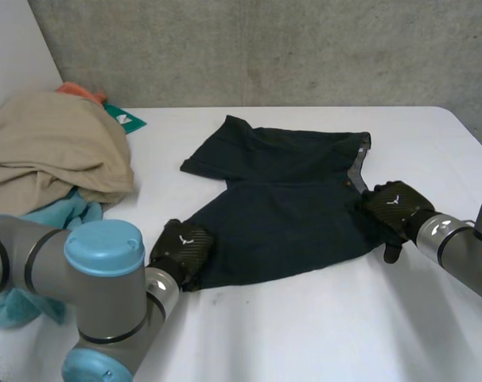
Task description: Fold the laundry.
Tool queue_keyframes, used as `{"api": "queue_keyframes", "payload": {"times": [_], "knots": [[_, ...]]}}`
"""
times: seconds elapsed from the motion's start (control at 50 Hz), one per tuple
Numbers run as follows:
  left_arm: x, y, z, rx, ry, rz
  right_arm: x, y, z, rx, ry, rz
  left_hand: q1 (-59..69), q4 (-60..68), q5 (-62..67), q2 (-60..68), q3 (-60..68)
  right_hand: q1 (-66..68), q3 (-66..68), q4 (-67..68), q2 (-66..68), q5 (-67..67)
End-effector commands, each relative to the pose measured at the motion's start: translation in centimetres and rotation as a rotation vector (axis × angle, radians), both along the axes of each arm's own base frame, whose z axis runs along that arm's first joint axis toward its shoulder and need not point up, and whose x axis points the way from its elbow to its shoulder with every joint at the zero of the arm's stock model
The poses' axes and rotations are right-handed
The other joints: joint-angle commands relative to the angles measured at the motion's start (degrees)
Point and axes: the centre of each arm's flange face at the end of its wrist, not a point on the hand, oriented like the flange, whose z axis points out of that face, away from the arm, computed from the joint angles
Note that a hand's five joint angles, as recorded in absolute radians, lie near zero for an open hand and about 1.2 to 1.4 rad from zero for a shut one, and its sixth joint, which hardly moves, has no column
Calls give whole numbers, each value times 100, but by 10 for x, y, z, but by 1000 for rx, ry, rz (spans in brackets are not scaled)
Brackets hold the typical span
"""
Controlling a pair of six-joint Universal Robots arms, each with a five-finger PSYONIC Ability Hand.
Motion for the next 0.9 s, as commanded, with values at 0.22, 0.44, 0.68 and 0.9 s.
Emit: {"api": "queue_keyframes", "payload": {"times": [0.22, 0.44, 0.68, 0.9], "knots": [[-5, -5, -4, 2, -4, -1, 3, -9, -19, 1, 6, 2, 3814, 3869, 3910, 3865, 3866, 4581, 4296, 4325, 4302, 4324], [-3, -8, 21, -61, 24, 36, 2, -10, -10, 4, 4, -11, 3814, 3869, 3910, 3865, 3866, 6460, 6175, 6204, 6181, 6203], [8, 14, 77, -86, 42, 20, -31, 44, 56, 252, 127, -17, 3814, 3869, 3910, 3865, 3866, 6460, 6175, 6204, 6181, 6203], [26, 71, 76, 92, -233, -106, -53, 94, 83, 407, 289, 63, 3814, 3869, 3910, 3865, 3866, 6460, 6175, 6204, 6181, 6203]]}}
